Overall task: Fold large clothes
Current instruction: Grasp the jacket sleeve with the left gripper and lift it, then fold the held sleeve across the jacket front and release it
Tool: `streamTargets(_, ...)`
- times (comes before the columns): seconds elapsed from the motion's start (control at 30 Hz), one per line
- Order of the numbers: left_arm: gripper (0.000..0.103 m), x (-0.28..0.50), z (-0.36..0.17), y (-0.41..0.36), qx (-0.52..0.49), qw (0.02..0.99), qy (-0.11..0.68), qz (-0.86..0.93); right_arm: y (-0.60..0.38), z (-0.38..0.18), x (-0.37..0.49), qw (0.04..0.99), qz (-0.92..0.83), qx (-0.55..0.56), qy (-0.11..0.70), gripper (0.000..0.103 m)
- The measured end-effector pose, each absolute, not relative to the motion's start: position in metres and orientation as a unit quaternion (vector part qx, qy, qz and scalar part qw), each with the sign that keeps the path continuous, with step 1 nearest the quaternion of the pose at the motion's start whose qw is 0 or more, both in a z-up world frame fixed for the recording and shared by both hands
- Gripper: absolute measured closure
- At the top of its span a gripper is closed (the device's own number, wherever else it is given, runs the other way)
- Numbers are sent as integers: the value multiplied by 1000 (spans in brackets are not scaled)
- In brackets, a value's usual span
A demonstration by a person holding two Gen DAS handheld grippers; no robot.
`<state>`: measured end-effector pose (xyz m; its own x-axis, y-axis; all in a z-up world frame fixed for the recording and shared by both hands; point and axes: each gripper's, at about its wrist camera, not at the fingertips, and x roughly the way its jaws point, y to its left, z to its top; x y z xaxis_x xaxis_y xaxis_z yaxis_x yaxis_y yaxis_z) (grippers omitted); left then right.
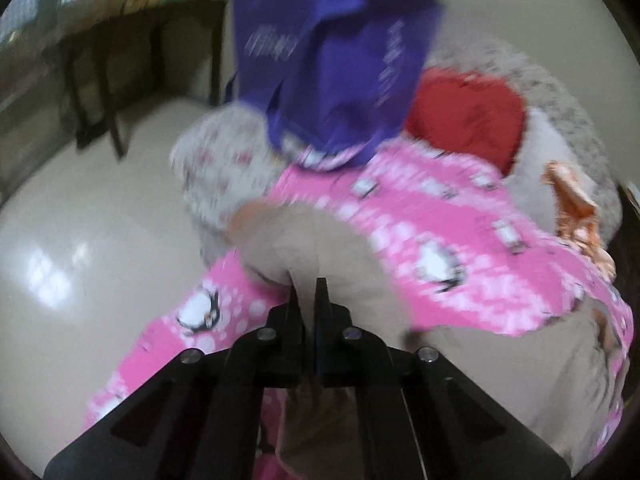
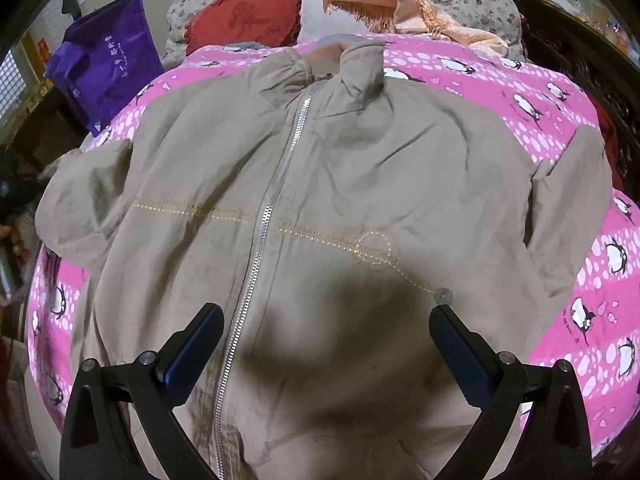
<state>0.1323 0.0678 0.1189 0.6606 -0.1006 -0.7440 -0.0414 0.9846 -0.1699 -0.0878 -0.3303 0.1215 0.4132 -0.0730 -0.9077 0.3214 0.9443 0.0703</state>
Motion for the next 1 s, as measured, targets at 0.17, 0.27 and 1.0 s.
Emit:
streamTargets(0.17, 101, 88, 203, 33, -60, 934, 340, -86, -341, 122, -96, 833, -122, 147, 520, 0)
streamTargets(0.27, 101, 58, 238, -7, -23, 945, 297, -136, -348, 125, -104, 833, -125, 161, 514, 0)
streamTargets(1.0, 32, -79, 132, -249, 62, 826, 407, -385, -415, 148, -179, 830, -202, 178, 488, 0)
